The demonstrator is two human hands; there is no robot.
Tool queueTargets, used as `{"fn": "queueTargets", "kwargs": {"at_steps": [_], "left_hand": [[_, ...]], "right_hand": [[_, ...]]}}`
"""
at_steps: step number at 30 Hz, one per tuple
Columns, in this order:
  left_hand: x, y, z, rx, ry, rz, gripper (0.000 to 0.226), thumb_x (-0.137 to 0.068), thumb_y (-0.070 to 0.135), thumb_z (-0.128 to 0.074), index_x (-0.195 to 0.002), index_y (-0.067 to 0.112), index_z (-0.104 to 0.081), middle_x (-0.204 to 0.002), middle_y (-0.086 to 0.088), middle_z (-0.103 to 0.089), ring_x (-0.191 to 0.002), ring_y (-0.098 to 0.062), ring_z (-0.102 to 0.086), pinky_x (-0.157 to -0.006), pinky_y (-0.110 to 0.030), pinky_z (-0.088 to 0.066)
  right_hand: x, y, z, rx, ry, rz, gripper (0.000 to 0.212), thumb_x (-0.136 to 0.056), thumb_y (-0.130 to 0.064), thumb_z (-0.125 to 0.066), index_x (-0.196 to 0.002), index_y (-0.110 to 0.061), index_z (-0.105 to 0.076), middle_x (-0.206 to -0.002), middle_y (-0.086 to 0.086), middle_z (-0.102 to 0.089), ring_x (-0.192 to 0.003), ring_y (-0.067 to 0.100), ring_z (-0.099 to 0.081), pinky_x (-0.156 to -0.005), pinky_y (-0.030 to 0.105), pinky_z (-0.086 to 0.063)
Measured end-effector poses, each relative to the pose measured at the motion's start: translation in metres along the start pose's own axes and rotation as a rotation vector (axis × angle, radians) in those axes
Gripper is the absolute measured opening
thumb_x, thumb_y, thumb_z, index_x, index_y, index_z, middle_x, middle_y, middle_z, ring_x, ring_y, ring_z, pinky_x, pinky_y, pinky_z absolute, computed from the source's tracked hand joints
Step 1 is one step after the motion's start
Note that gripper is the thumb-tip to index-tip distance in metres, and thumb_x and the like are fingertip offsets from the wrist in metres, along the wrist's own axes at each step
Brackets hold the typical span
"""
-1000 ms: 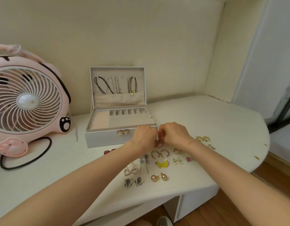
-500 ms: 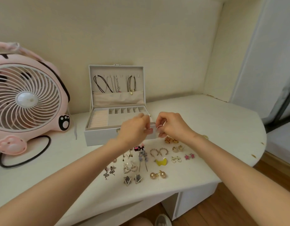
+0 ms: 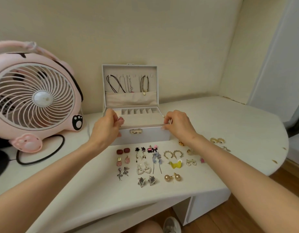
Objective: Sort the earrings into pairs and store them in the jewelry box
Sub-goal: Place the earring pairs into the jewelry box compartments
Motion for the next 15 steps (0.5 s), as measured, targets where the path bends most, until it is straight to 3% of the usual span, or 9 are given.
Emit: {"fn": "queueTargets", "kwargs": {"at_steps": [15], "left_hand": [[0.018, 0.014, -0.007, 0.074, -0.031, -0.040, 0.018, -0.094, 0.025, -0.052, -0.087, 0.012, -0.042, -0.086, -0.002, -0.062, -0.059, -0.014, -0.068, -0.068, -0.043, -0.056]], "right_hand": [[0.012, 0.013, 0.014, 0.001, 0.011, -0.001, 0.015, -0.074, -0.019, -0.077, -0.082, -0.012, -0.066, -0.085, 0.001, -0.055, -0.080, 0.015, -0.049, -0.069, 0.025, -0.036]]}}
Point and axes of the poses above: each hand's wrist, its own x-axis away from the middle knuckle, its own z-axis out of the back of the hand, y = z × x, the point moved 10 cm from there along -x, towards the middle knuckle
